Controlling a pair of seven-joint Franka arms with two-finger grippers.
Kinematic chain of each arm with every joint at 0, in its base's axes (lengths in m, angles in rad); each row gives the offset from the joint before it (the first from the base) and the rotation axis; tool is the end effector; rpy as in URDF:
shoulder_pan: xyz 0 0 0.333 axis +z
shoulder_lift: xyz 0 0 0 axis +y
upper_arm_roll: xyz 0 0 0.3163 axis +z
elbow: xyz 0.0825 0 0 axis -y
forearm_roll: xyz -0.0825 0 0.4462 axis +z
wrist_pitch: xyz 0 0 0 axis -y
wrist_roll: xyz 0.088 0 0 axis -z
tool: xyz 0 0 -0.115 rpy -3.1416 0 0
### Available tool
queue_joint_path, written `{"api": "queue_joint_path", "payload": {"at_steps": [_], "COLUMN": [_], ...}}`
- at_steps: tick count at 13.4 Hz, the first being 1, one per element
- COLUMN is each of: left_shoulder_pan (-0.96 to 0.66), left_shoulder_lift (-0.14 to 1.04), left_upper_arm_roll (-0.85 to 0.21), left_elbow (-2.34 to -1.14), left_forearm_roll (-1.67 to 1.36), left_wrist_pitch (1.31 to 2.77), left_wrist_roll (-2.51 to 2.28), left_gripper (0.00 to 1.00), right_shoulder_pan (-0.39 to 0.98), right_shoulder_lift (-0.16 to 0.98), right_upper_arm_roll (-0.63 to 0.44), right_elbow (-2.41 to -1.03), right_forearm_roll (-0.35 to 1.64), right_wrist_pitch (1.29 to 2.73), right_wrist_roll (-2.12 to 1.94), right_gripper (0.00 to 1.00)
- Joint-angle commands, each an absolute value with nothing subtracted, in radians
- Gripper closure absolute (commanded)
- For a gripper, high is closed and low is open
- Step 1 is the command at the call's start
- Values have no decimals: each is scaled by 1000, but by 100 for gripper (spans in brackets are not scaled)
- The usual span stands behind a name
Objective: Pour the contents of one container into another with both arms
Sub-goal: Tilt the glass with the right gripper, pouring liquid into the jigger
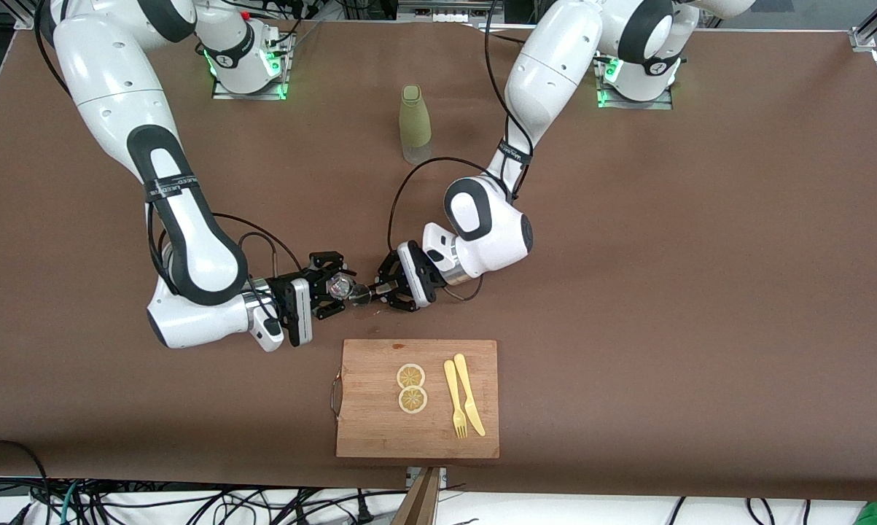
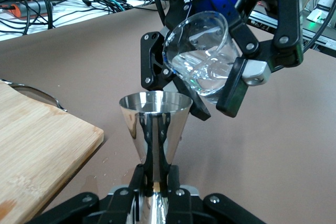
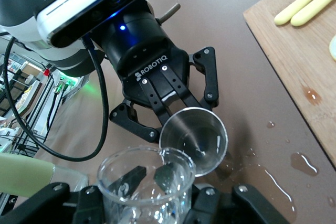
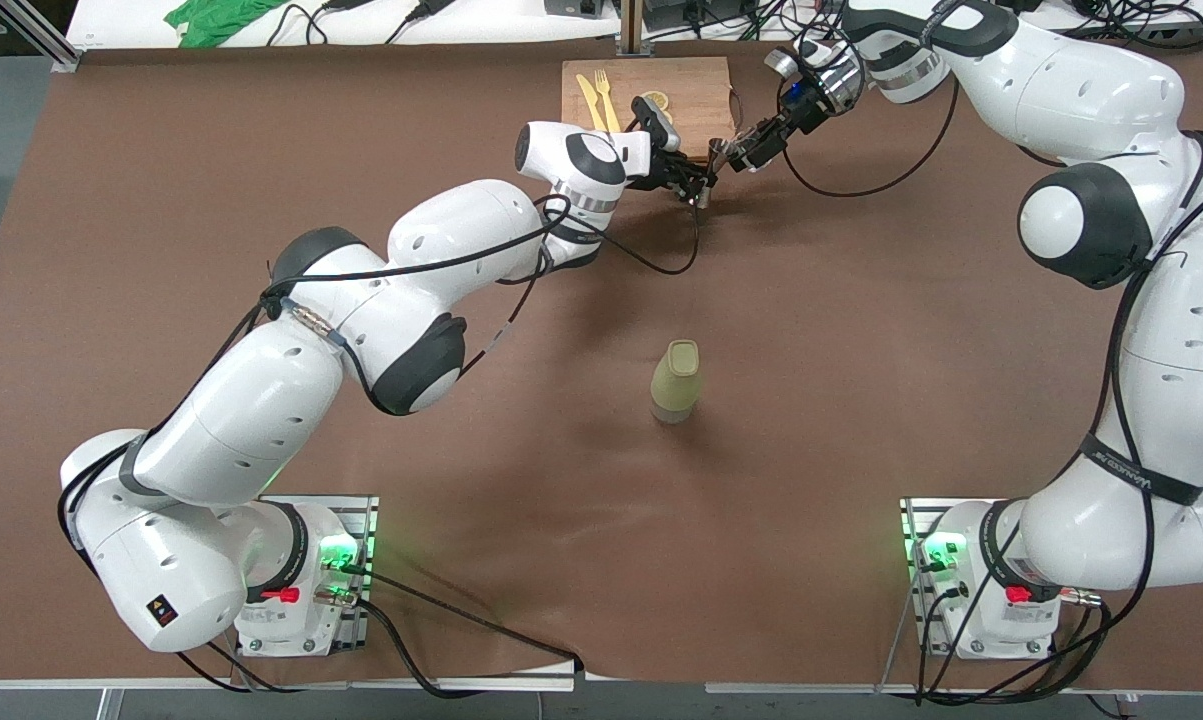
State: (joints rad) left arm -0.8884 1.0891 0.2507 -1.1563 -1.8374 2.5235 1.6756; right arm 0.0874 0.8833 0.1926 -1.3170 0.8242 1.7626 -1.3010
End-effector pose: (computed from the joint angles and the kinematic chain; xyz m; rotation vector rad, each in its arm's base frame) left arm 0.6355 -0.5422 0.1182 1.9318 -1.0979 0.8888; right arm 0.7202 0.2508 0.1766 -1.7787 -1.1952 -0.1187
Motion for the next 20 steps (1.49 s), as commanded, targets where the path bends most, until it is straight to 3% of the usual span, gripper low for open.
{"api": "queue_joint_path", "payload": {"at_steps": [1,20], "left_shoulder_pan": [-897,-897], "left_shoulder_lift": [1106,1106], "left_upper_arm_roll": [264,264], "left_elbow": [-1123,-1124], "left_forearm_roll": [-1876,-1876], "left_wrist_pitch": [2534,2533], "left_wrist_roll": [1690,1700], "left_gripper": [100,100], "right_shoulder_pan": [94,141], "right_shoulder_lift": [888,888], "right_upper_arm_roll": [196,198], "right_elbow": [-1296,-1264], "right_forearm_roll": [787,669], "right_wrist_pitch": [1767,1792], "right_wrist_roll": [-1246,-997], "right_gripper": [76,77]}}
